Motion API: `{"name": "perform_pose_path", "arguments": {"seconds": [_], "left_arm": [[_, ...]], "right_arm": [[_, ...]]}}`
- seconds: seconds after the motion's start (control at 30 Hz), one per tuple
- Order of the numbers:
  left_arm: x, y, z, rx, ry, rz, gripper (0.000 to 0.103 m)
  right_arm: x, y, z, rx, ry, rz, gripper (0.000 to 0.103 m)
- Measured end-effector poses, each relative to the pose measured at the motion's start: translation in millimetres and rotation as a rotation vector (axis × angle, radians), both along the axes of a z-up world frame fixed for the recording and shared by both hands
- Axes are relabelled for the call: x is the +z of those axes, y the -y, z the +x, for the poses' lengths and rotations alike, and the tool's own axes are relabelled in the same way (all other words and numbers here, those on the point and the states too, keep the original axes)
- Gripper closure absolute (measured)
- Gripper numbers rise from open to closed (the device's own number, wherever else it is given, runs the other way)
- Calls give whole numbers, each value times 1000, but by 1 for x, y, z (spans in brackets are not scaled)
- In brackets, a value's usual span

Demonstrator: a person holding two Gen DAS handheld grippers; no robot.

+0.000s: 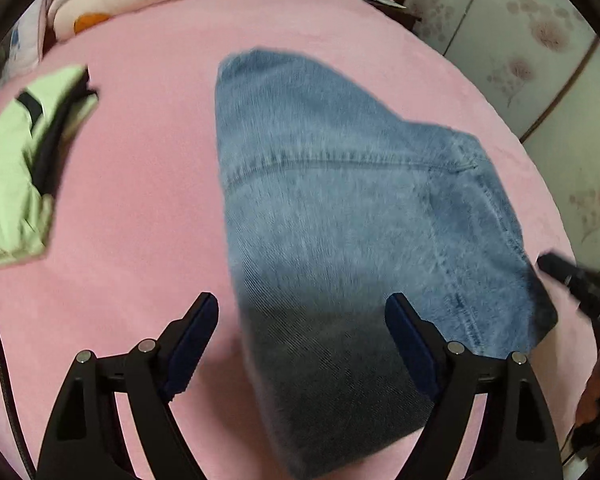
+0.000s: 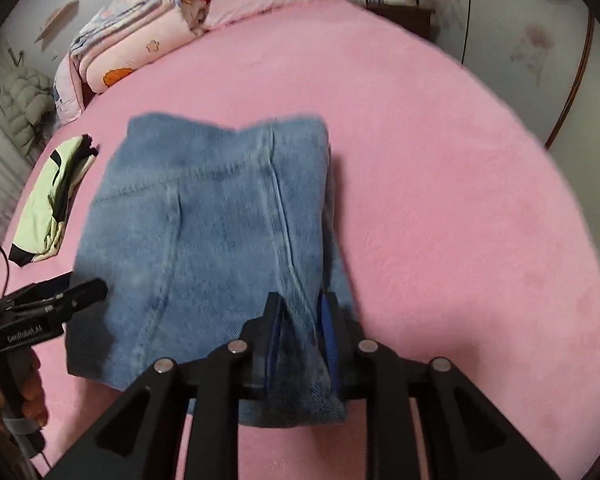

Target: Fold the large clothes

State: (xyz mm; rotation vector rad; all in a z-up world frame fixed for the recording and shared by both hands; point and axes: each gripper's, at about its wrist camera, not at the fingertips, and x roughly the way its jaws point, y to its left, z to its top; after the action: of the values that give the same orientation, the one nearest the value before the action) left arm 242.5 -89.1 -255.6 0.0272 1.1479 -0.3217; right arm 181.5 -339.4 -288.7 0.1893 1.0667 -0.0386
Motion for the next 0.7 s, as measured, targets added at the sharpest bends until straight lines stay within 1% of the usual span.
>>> {"name": "perform_pose_path", "arguments": {"seconds": [0.07,0.1,0.17,0.23,0.33,0.43,0.47,0.53,0.57,0.6,0.67,0.7], "left_arm": [[14,2,5,-24,33,5,18],[19,1,10,-28,43,12,18],[26,7,22,-33,67,40,18],[27,12,42,-31,52,43,18],[23,21,75,-12,23,-15,18],[15,24,100,20,10,-83,18],[8,23,109,33,-7,-96,18],[-4,21,119,55,-15,-81,18],[-9,21,122,48,-9,-78,18],[-12,21,121,34,-5,-75,18],[-16,25,118,-1,19,-48,18],[-17,29,115,-21,36,-20,18]], "right_arm": [[23,-4,7,12,59,-21,77],[30,-7,14,23,82,-19,76],[38,-12,36,45,107,3,76],[40,-16,57,61,116,33,76],[32,-36,98,103,112,68,76],[15,-46,120,128,84,81,76],[6,-49,129,139,68,60,76],[-10,-46,137,125,34,-4,76],[-22,-40,140,102,2,-54,82],[-30,-33,141,94,-9,-60,94],[-42,-17,138,90,-6,-23,103],[-44,-11,137,84,-5,-2,103]]}}
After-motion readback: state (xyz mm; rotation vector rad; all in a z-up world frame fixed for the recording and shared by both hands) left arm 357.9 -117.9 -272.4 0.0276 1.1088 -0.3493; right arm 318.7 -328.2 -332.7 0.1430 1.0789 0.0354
